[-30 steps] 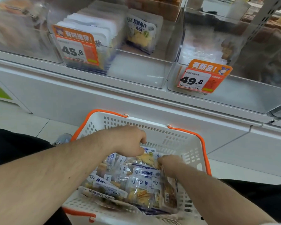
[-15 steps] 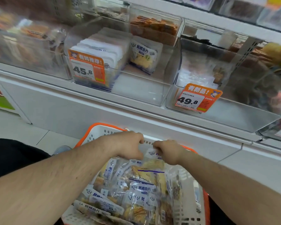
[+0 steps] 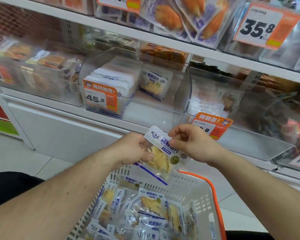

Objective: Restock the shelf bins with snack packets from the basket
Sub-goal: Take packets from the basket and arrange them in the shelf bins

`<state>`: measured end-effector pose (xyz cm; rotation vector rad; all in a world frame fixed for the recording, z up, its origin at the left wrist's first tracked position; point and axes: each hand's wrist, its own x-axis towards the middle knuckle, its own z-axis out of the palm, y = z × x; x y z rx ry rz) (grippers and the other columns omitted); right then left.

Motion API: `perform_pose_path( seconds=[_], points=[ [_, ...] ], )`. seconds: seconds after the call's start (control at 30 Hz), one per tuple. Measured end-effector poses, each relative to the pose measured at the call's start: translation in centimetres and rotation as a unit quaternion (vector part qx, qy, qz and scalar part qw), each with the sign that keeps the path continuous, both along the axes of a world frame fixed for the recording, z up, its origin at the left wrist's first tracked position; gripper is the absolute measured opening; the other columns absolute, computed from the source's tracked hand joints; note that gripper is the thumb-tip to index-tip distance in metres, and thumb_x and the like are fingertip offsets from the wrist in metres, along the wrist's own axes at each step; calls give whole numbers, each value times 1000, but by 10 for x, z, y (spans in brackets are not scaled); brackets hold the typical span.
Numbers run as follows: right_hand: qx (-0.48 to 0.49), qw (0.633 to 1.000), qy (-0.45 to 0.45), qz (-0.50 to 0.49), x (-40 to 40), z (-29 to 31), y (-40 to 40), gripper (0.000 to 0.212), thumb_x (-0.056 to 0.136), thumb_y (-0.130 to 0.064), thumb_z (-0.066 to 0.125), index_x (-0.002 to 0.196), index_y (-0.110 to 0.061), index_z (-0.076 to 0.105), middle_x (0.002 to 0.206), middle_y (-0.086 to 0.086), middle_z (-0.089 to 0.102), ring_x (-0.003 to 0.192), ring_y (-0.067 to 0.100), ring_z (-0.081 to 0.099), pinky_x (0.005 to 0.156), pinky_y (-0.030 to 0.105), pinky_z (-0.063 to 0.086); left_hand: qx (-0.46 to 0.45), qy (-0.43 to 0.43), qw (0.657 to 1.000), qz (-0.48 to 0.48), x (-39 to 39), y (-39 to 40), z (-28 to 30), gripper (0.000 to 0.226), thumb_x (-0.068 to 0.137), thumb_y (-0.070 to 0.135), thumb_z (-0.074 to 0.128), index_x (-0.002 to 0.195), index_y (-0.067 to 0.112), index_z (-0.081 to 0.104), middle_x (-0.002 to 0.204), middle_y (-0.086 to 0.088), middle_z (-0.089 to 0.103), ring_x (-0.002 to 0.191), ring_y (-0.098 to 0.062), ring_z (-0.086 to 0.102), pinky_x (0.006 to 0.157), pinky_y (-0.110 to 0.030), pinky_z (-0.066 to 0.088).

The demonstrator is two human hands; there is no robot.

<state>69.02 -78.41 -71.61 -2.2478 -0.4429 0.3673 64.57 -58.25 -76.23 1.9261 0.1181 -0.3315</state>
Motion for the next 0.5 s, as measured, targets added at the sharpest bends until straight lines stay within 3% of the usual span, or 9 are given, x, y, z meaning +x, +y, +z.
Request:
perform_pose_path(
  seconds=[0.07, 0.17, 0.27, 0.4, 0.5],
  points=[
    [-5, 1000, -18, -14, 3, 7, -4, 17, 83, -16, 78, 96, -20, 68, 81, 0, 75, 78, 21, 72, 77, 42, 57, -47, -8, 998, 38, 1, 5, 10, 19, 82, 2, 75, 88, 18, 66, 95, 0, 70, 86, -9, 64, 75, -18, 51],
    [-17, 999, -25, -14, 1, 17, -5, 14, 84, -15, 78, 95, -17, 70, 79, 2, 75, 68, 14, 69, 61, 27, 53, -95, -15, 992, 82, 5, 10, 21, 22, 82, 5, 77, 87, 21, 63, 101, -4, 69, 89, -11, 64, 79, -23, 50],
    [-9, 999, -37, -35, 0, 23, -1, 9, 86, -9, 75, 91, -14, 70, 72, 3, 73, 60, 14, 67, 51, 21, 47, -93, -21, 991, 95, 9, 11, 25, 21, 81, 11, 79, 92, 20, 64, 109, -7, 69, 93, -16, 65, 80, -27, 49],
    [-5, 994, -53, -93, 11, 43, 10, 11, 86, -6, 73, 90, -16, 69, 71, 6, 73, 56, 16, 66, 47, 26, 47, 62, -81, 988, 114, 20, 22, 45, 58, 78, 36, 81, 127, 18, 56, 122, 0, 62, 106, -17, 62, 87, -30, 48],
    [18, 984, -101, -145, 24, 65, 21, 11, 86, -7, 72, 91, -16, 68, 73, 11, 73, 52, 15, 64, 50, 32, 53, 199, -164, 954, 154, 34, 38, 66, 70, 77, 44, 79, 135, 17, 50, 132, -2, 56, 118, -21, 55, 98, -35, 47]
  ],
)
